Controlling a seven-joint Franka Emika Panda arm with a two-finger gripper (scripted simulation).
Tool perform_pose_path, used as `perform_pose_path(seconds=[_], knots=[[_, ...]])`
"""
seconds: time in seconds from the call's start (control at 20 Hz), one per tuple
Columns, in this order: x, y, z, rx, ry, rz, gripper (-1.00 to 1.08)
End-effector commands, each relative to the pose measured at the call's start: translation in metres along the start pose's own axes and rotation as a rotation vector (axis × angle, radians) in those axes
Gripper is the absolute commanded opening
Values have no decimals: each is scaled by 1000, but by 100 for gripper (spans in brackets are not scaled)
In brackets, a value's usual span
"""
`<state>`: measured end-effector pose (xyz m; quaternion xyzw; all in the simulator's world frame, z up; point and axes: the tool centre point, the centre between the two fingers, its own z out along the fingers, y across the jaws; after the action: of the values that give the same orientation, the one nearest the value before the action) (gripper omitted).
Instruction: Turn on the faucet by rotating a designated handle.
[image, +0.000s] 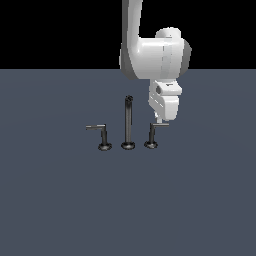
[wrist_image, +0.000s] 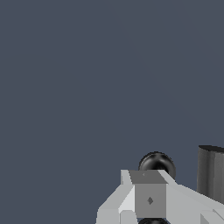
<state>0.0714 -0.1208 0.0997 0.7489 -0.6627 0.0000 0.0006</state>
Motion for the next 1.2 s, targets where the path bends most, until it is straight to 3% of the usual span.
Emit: perform_pose_path(seconds=[0.0,0.25,0.8,0.9,1.15], knots=[[2,-1,2,1,0,9,-100],[2,-1,2,0,0,9,-100],[20,36,2,1,-1,10,-100],[13,26,2,11,-1,0,-100],[11,42,2,9,-1,2,-100]])
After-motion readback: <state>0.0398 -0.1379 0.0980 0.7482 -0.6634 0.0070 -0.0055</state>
